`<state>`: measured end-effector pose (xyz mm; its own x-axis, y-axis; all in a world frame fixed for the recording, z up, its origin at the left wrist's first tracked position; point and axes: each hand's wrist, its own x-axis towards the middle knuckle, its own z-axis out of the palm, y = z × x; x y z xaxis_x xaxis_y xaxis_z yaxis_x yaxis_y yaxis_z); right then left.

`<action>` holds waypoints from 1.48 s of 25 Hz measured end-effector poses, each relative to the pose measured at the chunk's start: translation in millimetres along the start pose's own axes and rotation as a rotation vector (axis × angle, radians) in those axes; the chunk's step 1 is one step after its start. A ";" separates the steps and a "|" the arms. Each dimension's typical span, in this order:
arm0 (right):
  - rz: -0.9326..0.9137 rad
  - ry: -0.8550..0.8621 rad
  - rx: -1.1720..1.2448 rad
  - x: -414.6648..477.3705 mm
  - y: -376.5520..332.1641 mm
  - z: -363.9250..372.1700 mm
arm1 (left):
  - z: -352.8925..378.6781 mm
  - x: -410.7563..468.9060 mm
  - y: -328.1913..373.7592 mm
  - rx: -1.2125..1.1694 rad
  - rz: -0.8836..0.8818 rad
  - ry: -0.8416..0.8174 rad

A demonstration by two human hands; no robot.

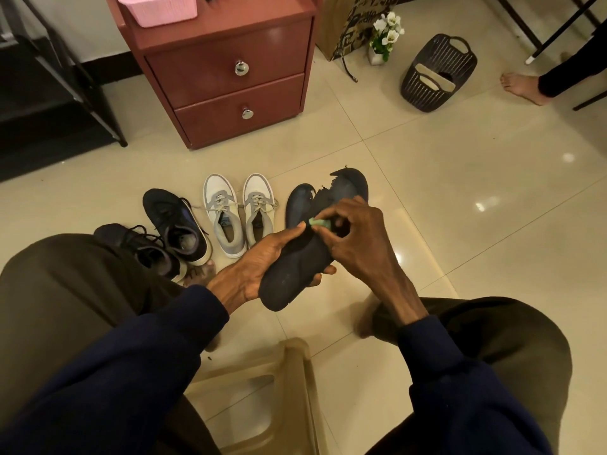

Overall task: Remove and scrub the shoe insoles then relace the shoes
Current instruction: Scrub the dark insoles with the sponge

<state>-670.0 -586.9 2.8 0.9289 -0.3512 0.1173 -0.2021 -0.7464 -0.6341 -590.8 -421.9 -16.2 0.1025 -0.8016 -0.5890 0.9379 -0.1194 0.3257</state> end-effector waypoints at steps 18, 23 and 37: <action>-0.103 -0.171 -0.057 -22.5 -8.1 17.6 | -5.9 7.1 1.7 -0.111 0.111 0.134; 0.043 0.068 -0.287 -14.0 8.9 11.8 | -9.6 9.7 1.3 -0.097 0.113 0.130; -0.138 -0.175 -0.067 -27.7 -20.1 25.5 | -11.4 10.4 -0.7 -0.101 0.129 0.165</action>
<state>-683.8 -547.7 -7.3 0.9877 -0.1439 0.0618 -0.0837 -0.8185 -0.5684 -586.6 -423.6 -31.0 0.2687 -0.6986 -0.6631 0.9412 0.0439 0.3351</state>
